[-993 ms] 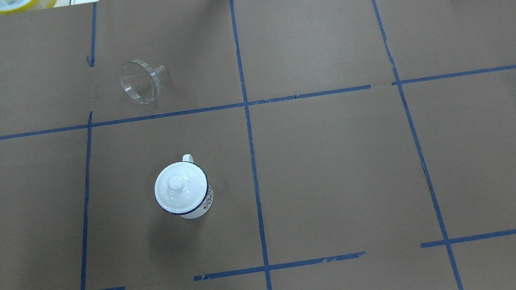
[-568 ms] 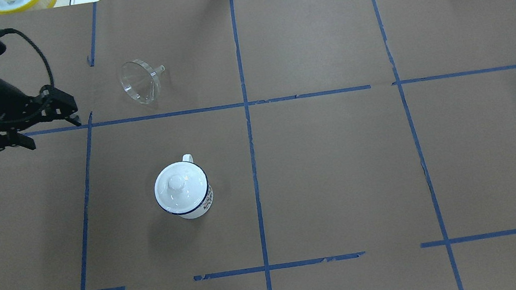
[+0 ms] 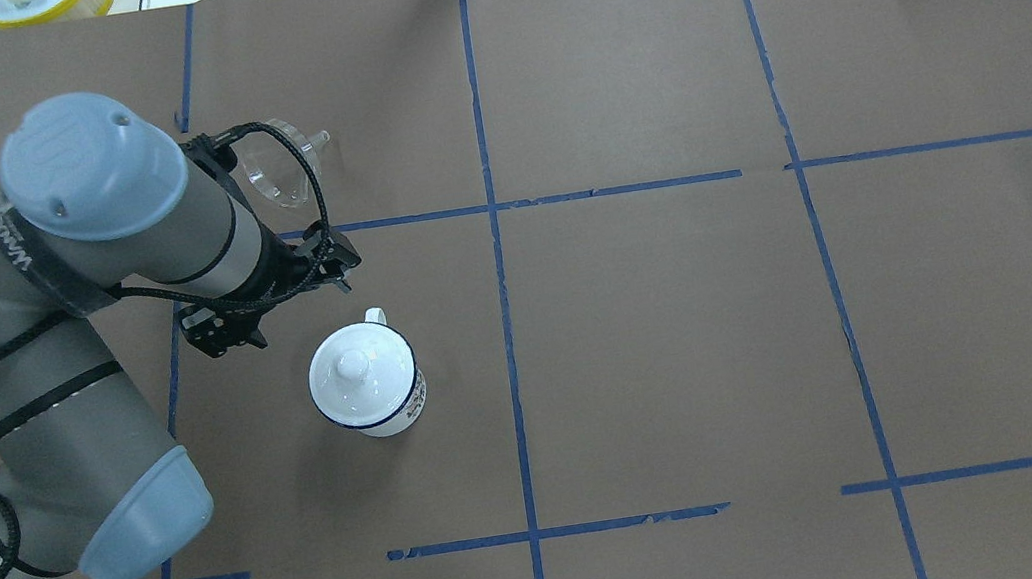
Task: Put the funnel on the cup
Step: 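Move the left gripper over the white lid on the enamel mug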
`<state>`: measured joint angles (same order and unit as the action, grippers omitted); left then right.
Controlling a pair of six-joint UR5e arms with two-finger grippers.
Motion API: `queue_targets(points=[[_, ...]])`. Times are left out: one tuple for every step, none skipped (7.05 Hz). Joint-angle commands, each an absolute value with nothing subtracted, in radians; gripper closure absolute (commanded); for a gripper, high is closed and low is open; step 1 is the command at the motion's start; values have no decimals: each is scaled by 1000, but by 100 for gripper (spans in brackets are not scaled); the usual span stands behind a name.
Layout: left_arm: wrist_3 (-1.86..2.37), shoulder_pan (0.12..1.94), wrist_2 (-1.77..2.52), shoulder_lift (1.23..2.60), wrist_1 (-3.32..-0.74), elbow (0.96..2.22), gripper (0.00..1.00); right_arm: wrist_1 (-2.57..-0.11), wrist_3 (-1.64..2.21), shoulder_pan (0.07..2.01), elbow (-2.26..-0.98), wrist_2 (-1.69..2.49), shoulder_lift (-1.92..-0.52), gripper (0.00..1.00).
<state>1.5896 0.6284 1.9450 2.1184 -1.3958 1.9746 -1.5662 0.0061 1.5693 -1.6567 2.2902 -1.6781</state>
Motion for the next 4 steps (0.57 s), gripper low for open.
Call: queue_targets(points=[[1615, 571, 1913, 2137, -1394, 1944, 6, -1566, 6, 1569, -1657, 2290, -1678, 0], [1617, 566, 1910, 2144, -1394, 1936, 9, -1566, 6, 1569, -1657, 2290, -1678, 0], [1618, 555, 1910, 2145, -1394, 1936, 11, -1566, 6, 1569, -1657, 2290, -1678, 0], [1618, 552, 1910, 2146, -1394, 1936, 13, -1566, 6, 1569, -1657, 2290, -1678, 0]])
